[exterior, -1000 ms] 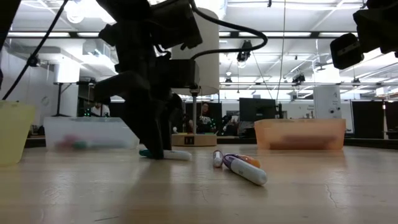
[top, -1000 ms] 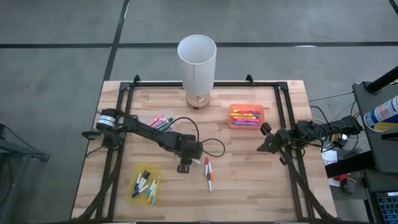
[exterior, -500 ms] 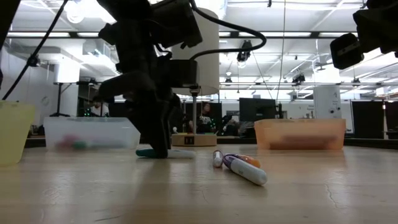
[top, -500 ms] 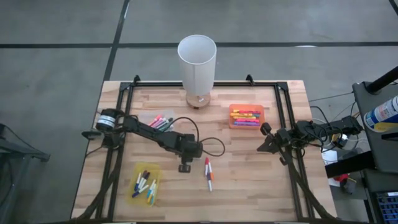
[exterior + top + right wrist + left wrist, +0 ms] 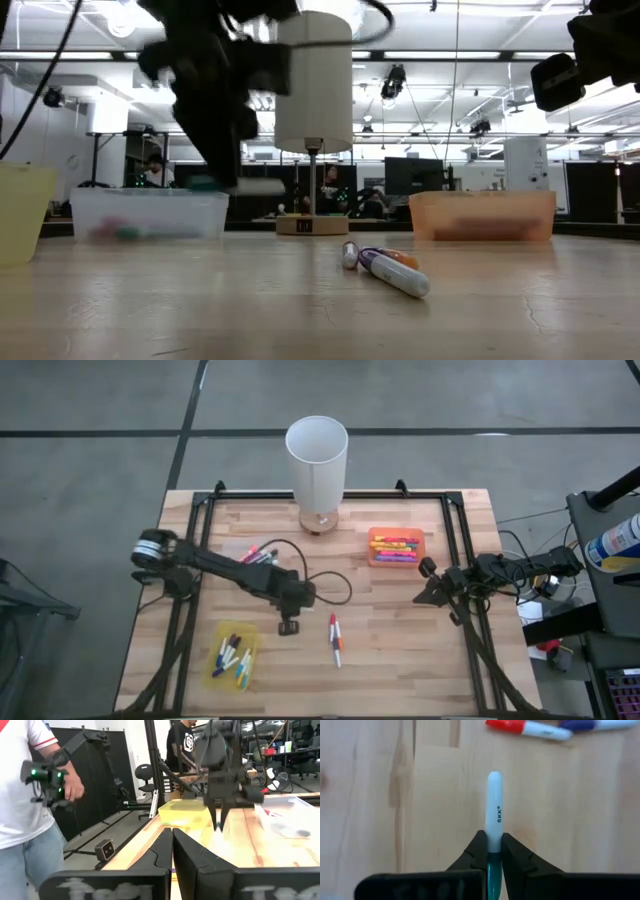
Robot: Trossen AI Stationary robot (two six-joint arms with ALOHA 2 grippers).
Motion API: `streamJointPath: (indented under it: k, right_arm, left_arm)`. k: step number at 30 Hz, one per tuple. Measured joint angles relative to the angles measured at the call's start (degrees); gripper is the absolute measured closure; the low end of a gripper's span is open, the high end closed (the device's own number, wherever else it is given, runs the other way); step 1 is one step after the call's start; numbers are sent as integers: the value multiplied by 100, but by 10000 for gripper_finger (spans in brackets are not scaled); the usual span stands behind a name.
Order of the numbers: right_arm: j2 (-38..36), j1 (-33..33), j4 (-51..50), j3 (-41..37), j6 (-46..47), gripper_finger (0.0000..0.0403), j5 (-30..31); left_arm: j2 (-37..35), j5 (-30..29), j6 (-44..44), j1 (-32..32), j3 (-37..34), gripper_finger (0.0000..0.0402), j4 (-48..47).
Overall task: Pick & Place Markers
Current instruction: Put the small green highlighter pen into the yellow bin
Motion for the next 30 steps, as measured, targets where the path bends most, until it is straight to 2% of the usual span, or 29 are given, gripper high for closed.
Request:
streamJointPath:
  k: [3,9,12,16,23,27,30]
  right_arm:
    - [0,0,1,0,-2,394,0]
    - [0,2,-1,0,0,394,0]
    - [0,2,-1,2,0,394,0]
    - [0,0,1,1,0,394,0]
    - [0,2,1,0,0,394,0]
    - [0,0,1,2,0,394,0]
    - [0,1,1,1,0,394,0]
  left_arm:
    - [-513,75,-488,-38,4,379,-373]
    - [-1440,53,-2269,-268,-2,379,-1287]
    - [-1813,-47,-3432,-648,-39,379,-1642]
    - [-2104,-300,-5180,-1478,-94,379,-1999]
    - [-1954,-751,-8061,-3054,-94,378,-2116]
    - [-1632,-805,-8950,-3634,-94,378,-2267]
    - [-1374,-817,-9111,-3844,-163,378,-2294]
